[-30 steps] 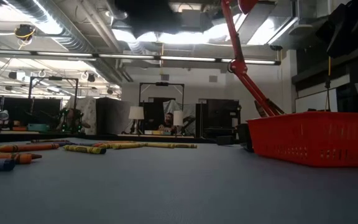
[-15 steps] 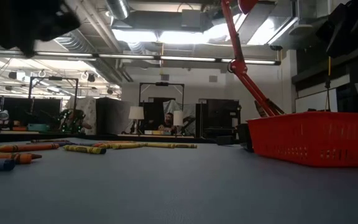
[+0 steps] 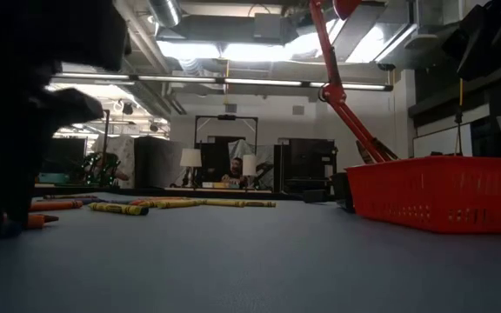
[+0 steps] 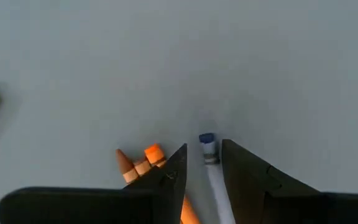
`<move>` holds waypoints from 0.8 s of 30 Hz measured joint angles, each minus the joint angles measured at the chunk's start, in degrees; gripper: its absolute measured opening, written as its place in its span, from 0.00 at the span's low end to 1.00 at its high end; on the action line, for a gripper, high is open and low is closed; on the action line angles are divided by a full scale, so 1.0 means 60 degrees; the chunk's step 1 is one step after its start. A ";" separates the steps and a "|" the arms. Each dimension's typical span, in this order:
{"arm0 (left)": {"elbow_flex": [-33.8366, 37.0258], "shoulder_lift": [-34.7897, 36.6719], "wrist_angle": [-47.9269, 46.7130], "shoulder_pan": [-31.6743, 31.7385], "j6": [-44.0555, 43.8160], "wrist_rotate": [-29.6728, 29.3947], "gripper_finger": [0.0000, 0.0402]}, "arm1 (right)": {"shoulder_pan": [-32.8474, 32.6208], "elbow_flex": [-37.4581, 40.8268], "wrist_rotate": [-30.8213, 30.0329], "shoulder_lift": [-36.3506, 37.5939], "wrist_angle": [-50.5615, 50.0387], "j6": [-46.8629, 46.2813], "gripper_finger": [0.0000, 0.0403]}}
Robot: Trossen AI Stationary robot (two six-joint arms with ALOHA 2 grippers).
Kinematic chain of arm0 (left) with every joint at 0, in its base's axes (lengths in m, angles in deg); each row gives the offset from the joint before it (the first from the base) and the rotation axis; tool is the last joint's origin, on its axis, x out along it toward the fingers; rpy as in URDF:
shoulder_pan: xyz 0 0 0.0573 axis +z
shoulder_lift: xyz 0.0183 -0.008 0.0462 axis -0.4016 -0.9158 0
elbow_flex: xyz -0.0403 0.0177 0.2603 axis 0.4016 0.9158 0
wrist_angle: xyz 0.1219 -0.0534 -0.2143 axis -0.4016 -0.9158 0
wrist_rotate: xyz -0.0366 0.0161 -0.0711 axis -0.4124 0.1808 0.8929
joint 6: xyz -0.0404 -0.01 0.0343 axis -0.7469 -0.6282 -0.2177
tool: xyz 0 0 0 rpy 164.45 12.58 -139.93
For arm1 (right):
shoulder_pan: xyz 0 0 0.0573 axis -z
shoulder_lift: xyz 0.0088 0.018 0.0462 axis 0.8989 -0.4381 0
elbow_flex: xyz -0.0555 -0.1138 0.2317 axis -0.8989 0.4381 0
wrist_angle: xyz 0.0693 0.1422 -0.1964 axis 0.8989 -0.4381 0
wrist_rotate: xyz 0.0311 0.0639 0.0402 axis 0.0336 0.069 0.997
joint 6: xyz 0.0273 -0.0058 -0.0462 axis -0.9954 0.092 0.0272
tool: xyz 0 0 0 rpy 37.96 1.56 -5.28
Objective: Sort crayons
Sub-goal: Put the blue crayon into the orange bin
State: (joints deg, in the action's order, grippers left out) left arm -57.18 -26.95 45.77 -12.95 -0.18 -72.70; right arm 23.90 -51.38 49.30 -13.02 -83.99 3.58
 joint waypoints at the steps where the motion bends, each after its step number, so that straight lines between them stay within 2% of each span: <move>1: 0.0000 -0.0047 0.0001 0.0035 0.0000 0.0136 0.21 | 0.0004 0.0000 0.0000 0.0000 0.0000 0.0000 0.39; 9: -0.0042 -0.0248 0.0033 0.0122 0.0003 0.0518 0.20 | 0.0000 0.0000 -0.0001 0.0000 -0.0001 0.0000 0.39; 19: -0.0035 -0.0254 0.0204 0.0189 0.0007 0.0538 0.04 | 0.0002 0.0000 0.0000 0.0000 0.0000 0.0000 0.39; 24: -0.0002 -0.0261 0.0616 0.0411 0.0033 0.0527 0.01 | 0.0000 0.0000 0.0000 0.0000 0.0067 0.0000 0.39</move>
State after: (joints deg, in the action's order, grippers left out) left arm -57.19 -28.51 49.47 -10.49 0.02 -69.54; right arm 23.90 -51.38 49.30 -13.02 -83.59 3.58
